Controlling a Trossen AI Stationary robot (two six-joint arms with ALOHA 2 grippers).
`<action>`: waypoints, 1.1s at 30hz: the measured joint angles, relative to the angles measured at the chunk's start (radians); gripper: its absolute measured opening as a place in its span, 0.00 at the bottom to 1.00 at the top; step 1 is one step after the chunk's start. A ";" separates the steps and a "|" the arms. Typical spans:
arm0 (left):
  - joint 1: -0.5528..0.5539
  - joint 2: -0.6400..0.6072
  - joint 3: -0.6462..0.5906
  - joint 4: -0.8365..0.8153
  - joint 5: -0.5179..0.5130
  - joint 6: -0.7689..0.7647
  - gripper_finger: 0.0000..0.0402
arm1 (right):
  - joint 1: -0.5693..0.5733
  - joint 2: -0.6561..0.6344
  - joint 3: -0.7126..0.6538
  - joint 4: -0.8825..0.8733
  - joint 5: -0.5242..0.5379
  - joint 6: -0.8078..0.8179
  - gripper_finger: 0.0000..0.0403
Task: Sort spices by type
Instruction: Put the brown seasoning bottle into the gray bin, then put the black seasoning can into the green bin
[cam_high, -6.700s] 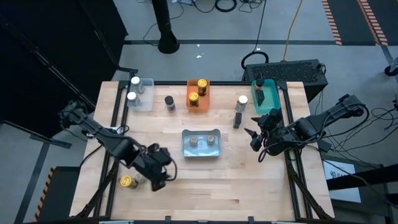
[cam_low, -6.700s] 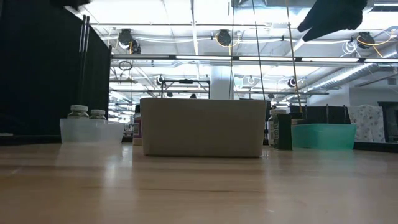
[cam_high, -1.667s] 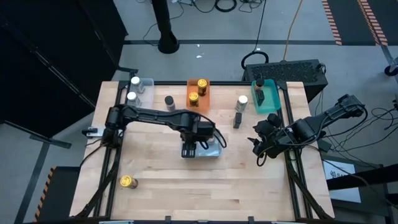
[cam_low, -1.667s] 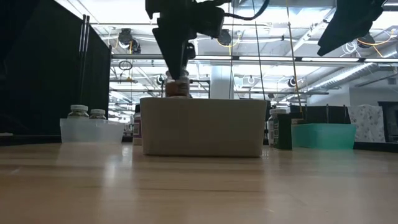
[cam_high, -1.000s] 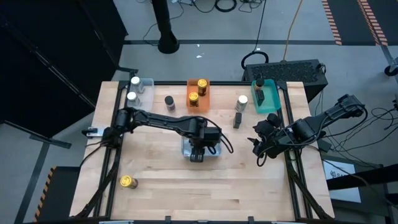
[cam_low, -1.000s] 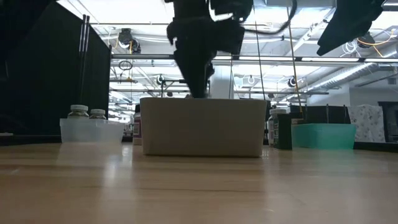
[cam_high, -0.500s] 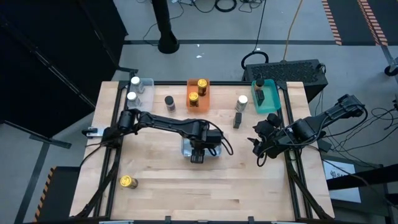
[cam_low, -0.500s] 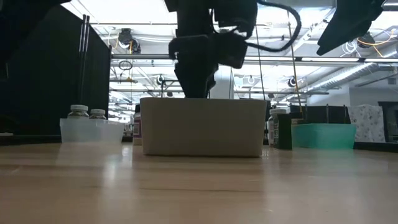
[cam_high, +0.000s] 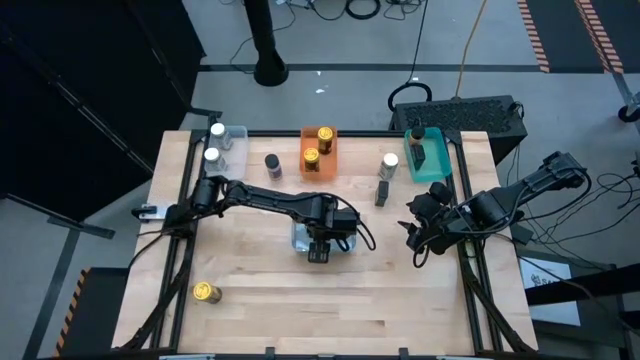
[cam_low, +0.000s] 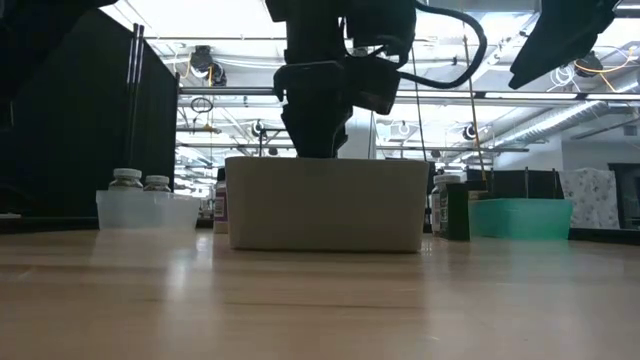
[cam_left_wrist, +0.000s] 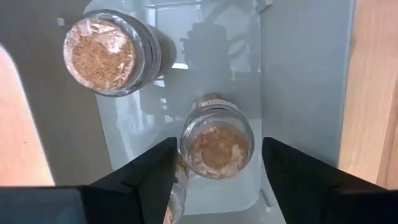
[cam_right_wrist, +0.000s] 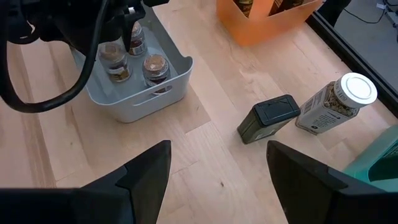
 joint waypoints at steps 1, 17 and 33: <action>0.000 0.000 0.004 -0.005 0.000 0.000 0.60 | 0.000 0.000 0.000 0.000 0.000 0.000 0.61; -0.079 -0.291 -0.088 0.082 -0.295 0.056 0.61 | -0.008 0.000 0.000 -0.001 0.055 0.141 0.61; -0.264 -0.914 -0.879 0.877 -0.468 0.147 0.61 | -0.270 0.127 0.000 0.100 -0.105 0.338 0.61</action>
